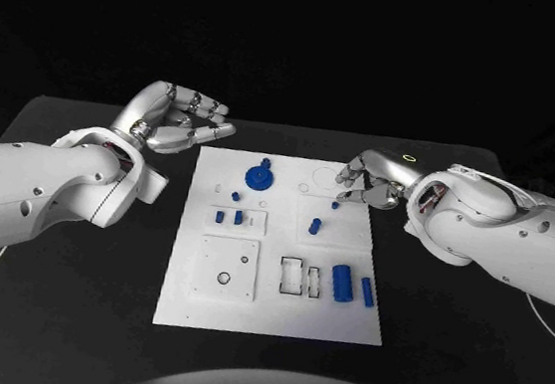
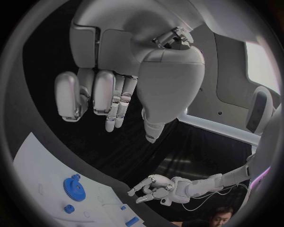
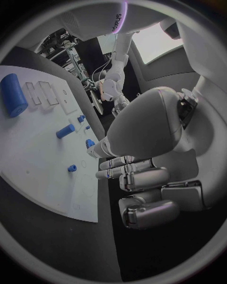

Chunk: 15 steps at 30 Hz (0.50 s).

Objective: Assemble the parts on the task board

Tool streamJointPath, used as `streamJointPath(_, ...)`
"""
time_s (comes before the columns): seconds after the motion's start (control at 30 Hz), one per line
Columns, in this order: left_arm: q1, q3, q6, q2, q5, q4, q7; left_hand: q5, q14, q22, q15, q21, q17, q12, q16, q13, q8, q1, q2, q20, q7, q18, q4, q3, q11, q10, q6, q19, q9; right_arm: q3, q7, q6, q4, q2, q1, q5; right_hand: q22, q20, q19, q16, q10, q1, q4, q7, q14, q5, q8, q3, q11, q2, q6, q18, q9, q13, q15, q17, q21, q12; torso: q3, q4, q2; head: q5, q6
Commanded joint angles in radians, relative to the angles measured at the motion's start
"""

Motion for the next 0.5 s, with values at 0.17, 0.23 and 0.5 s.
streamJointPath(0.17, -0.001, 0.000, -0.023, 0.003, 0.040, 0.006, 0.025, 0.002, -0.010, 0.176, -0.002, -0.011, -0.009, -0.004, -0.012, 0.001, -0.008, 0.002, 0.020, 0.000, 0.000, 0.011, 0.001, 0.009, 0.002, 0.003, 0.007, -0.011, -0.002, 0.000, -0.037, 0.109, -0.017, 0.020, -0.013, -0.084, 0.263, 0.000, 0.107, 0.004, 0.007, 0.004, 0.002, 0.000, 0.104, -0.007, -0.006, 0.004, 0.001, -0.003, 0.007, -0.014, -0.003, -0.007, 0.002, 0.263, 0.005, -0.008, 0.0001, -0.0008, 0.001, 0.004, 0.000)
streamJointPath(0.23, -0.001, 0.000, -0.023, 0.003, 0.040, 0.007, 0.025, 0.002, -0.012, 0.175, -0.002, -0.015, -0.012, -0.005, -0.015, 0.001, -0.009, 0.002, 0.023, 0.000, 0.000, 0.012, 0.001, 0.011, 0.002, 0.003, 0.008, -0.013, -0.002, 0.000, -0.042, 0.119, -0.023, 0.026, -0.016, -0.090, 0.263, -0.001, 0.107, 0.004, 0.008, 0.004, 0.002, 0.000, 0.104, -0.008, -0.007, 0.005, -0.001, -0.003, 0.007, -0.014, -0.004, -0.011, 0.001, 0.263, 0.005, -0.010, 0.0000, -0.0012, 0.001, 0.004, -0.001)
streamJointPath(0.5, -0.001, 0.000, -0.023, 0.003, 0.041, 0.010, 0.023, 0.000, -0.013, 0.173, -0.002, -0.020, -0.017, -0.005, -0.019, 0.001, -0.010, 0.003, 0.031, 0.000, -0.001, 0.013, 0.001, 0.014, 0.002, 0.004, 0.008, -0.015, -0.002, 0.000, -0.077, 0.139, -0.043, 0.052, -0.029, -0.112, 0.263, -0.007, 0.107, 0.004, 0.016, 0.013, -0.003, 0.005, 0.104, -0.007, -0.013, 0.011, -0.007, -0.003, 0.010, -0.014, -0.008, -0.029, -0.007, 0.263, 0.005, -0.017, -0.0005, -0.0015, 0.001, 0.004, -0.003)
